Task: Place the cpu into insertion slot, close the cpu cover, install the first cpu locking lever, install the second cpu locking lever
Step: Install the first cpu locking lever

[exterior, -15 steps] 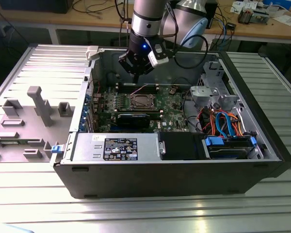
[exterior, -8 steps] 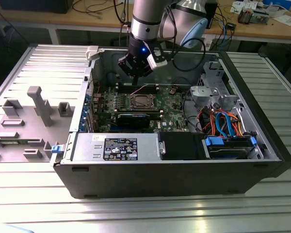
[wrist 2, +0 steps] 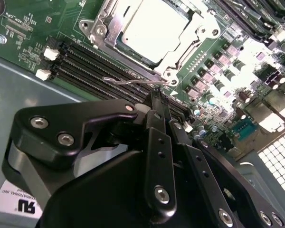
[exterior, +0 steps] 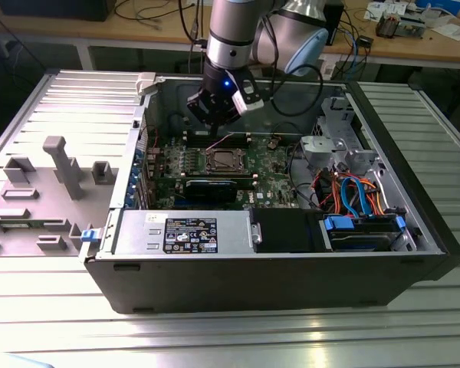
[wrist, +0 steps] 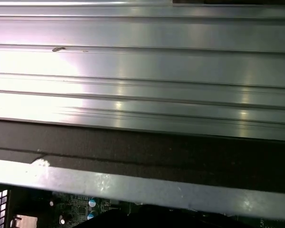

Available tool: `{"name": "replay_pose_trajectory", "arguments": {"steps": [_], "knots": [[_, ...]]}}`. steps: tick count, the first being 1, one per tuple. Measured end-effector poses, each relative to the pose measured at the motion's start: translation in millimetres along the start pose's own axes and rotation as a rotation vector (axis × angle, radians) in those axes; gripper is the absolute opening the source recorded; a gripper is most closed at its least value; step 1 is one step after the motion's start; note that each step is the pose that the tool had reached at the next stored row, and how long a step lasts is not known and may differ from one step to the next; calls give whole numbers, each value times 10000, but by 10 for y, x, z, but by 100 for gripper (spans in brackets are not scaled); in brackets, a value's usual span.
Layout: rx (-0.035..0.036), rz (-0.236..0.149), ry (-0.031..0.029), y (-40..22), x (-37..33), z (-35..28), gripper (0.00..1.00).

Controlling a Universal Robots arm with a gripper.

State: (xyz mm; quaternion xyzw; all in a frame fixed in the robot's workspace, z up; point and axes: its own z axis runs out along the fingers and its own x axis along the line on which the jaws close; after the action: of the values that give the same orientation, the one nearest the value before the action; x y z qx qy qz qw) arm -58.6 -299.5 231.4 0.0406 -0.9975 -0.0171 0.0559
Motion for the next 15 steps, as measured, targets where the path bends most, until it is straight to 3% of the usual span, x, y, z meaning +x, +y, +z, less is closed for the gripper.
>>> {"name": "replay_pose_trajectory", "arguments": {"steps": [4,8,15], "knots": [[119,-26,11,-1,-7,25,11],[127,-69,12,-2,-18,62,11],[217,-213,25,-5,-85,111,11]]}}
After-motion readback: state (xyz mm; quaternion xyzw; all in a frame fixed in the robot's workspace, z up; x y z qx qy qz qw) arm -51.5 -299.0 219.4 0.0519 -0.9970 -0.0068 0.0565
